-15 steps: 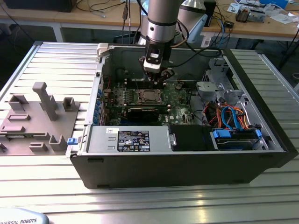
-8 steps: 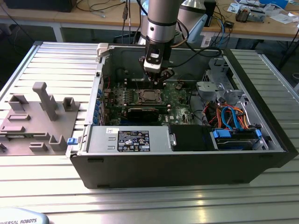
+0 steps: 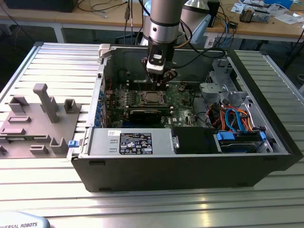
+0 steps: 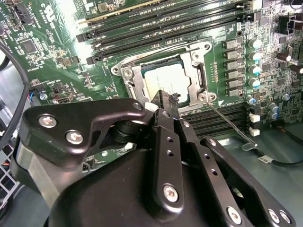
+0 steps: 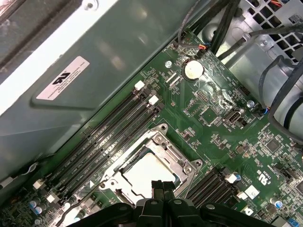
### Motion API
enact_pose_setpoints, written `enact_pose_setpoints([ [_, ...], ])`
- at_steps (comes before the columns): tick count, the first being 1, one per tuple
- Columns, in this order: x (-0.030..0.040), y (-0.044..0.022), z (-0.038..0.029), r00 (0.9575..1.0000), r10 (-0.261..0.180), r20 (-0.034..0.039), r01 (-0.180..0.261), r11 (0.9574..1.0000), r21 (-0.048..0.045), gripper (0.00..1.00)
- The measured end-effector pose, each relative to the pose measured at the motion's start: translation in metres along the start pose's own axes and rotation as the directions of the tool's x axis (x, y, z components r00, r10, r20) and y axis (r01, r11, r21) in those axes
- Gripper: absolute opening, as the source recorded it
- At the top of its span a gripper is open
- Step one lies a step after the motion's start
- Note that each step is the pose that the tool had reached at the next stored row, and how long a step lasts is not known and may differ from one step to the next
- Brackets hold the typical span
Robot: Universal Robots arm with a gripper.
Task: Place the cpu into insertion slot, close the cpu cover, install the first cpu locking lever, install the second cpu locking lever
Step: 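Install the first cpu locking lever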
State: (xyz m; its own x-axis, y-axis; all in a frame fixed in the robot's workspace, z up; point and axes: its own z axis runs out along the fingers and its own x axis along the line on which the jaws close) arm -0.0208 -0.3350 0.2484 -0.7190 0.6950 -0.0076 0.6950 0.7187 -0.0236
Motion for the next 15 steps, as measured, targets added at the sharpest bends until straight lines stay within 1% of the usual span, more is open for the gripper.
enact_pose_setpoints([
  [15,0.0,0.0,0.0,0.9998,-0.018,0.0004,0.018,0.9998,-0.0001,0.11],
])
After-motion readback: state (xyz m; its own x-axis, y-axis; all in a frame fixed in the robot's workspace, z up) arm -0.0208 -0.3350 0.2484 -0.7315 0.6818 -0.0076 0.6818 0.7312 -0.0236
